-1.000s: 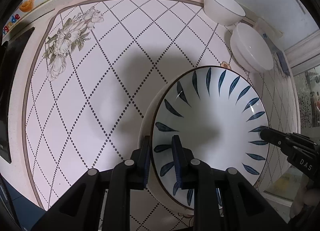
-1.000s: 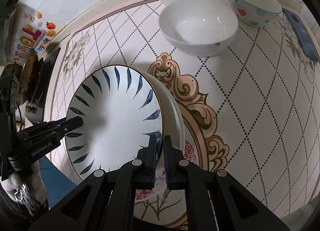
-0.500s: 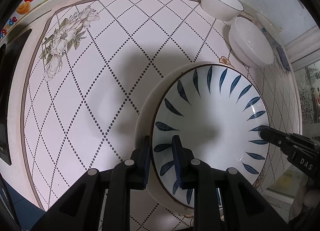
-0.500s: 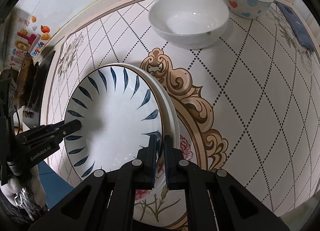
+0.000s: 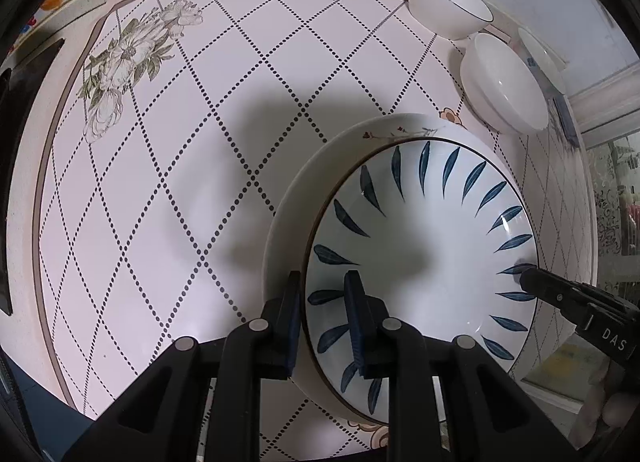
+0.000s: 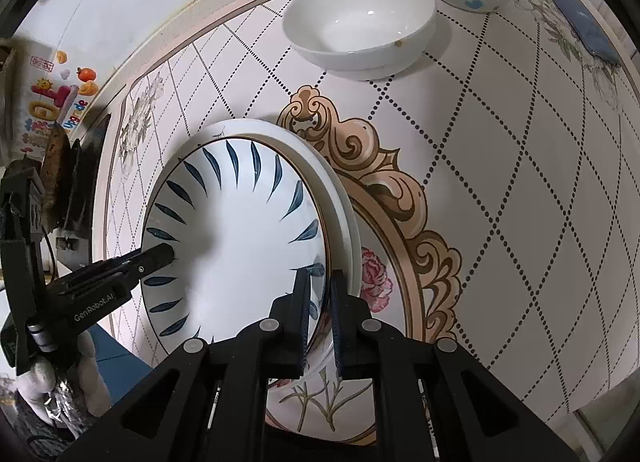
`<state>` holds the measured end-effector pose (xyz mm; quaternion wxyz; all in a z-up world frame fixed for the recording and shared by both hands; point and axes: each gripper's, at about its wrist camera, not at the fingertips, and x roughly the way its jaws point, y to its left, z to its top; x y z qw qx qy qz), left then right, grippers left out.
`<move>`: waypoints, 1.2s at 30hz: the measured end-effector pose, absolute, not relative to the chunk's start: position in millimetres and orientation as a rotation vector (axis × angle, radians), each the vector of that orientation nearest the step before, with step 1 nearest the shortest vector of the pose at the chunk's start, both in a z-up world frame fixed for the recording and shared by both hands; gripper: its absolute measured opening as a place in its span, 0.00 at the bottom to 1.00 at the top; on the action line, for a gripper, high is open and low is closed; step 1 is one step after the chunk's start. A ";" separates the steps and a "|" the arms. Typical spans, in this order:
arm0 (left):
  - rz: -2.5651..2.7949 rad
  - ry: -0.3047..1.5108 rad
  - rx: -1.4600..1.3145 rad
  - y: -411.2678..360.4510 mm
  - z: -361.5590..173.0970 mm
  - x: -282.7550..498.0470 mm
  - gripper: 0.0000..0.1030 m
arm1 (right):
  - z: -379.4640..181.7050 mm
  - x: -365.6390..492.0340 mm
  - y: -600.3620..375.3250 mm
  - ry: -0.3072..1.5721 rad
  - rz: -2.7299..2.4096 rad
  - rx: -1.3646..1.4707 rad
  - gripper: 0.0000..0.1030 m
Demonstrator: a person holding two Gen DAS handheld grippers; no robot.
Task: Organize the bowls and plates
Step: 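Open both tools and lift them off the plate stack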
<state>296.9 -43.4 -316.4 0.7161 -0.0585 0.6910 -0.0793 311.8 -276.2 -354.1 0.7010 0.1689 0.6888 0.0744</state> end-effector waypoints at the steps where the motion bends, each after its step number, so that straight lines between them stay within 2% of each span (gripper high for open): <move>1: -0.175 1.532 -0.131 -43.6 -316.7 296.4 0.18 | -354.1 311.6 -277.1 1.535 0.164 0.384 0.11; 13: -0.154 1.534 -0.119 -39.9 -306.7 291.2 0.18 | -348.9 308.0 -275.1 1.545 0.157 0.393 0.18; 18: -0.145 1.477 -0.095 -31.9 -272.1 277.4 0.18 | -334.1 306.1 -269.9 1.529 0.147 0.341 0.21; 29: -0.144 1.358 -0.101 -30.5 -154.6 215.6 0.18 | -208.7 248.7 -248.6 1.353 0.174 0.249 0.25; 36: -0.173 1.299 -0.110 -22.4 -114.3 177.3 0.18 | -139.7 193.3 -242.9 1.269 0.187 0.254 0.25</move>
